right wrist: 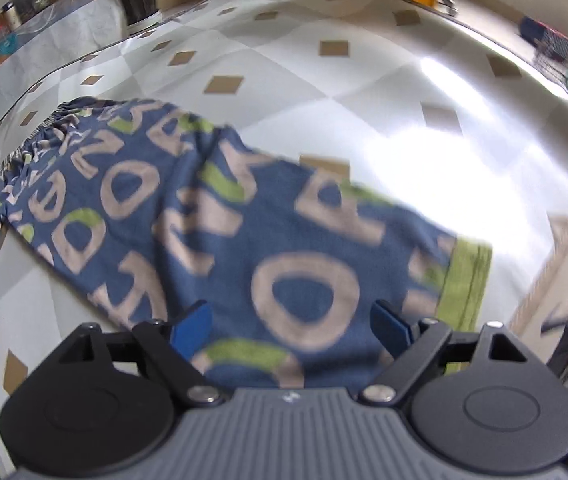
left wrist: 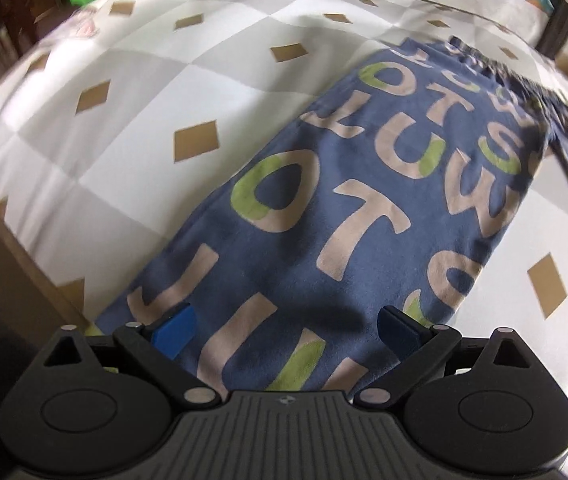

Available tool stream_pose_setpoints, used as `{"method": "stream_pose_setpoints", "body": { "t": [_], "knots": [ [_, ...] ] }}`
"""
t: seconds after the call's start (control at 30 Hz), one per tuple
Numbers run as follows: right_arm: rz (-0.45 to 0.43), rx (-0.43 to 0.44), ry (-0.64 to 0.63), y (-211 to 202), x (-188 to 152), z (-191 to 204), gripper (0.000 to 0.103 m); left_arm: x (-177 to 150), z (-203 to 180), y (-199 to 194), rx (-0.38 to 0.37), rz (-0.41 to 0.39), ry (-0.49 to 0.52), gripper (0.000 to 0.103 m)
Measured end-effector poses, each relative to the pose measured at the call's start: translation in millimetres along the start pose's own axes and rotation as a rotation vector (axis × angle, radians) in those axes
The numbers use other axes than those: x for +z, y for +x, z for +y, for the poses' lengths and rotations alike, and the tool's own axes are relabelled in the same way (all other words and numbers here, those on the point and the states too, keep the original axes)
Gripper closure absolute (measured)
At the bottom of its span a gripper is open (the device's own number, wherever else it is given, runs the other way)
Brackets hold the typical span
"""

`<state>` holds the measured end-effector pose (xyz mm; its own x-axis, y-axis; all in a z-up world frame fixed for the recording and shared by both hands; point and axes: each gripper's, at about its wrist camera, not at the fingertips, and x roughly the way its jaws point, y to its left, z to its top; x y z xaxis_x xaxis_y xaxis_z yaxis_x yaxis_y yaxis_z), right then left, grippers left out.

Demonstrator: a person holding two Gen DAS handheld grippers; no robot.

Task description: Fold clothes

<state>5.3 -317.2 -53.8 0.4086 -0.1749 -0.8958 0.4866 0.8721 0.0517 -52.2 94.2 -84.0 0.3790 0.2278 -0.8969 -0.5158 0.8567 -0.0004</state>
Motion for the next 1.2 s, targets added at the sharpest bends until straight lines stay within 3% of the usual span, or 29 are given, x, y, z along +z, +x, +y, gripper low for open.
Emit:
{"method": "stream_pose_setpoints", "body": {
  "t": [0.07,0.2,0.3,0.43,0.6,0.83,0.97,1.2],
  "knots": [
    [0.016,0.009,-0.038,1,17,-3,0.017,2,-4,1,0.002,-0.016,0.020,0.006],
    [0.044,0.021,0.039,8,39,-26,0.017,4,-9,5,0.029,-0.035,0.037,0.005],
    [0.092,0.147,0.233,21,33,-48,0.017,3,-11,8,0.016,-0.026,0.032,0.005],
    [0.104,0.183,0.260,35,22,-47,0.018,2,-20,7,0.025,-0.047,0.084,0.005],
    [0.065,0.126,0.255,34,18,-44,0.018,3,-21,9,-0.007,-0.029,0.070,0.004],
    [0.077,-0.102,0.213,35,8,-44,0.018,-1,-22,8,-0.037,-0.006,0.075,0.003],
    [0.099,-0.134,0.164,35,3,-38,0.016,-3,-20,8,-0.042,0.010,0.076,0.000],
    [0.113,-0.162,0.200,32,-2,-42,0.015,-8,-26,4,-0.059,0.024,0.137,0.000]
  ]
}}
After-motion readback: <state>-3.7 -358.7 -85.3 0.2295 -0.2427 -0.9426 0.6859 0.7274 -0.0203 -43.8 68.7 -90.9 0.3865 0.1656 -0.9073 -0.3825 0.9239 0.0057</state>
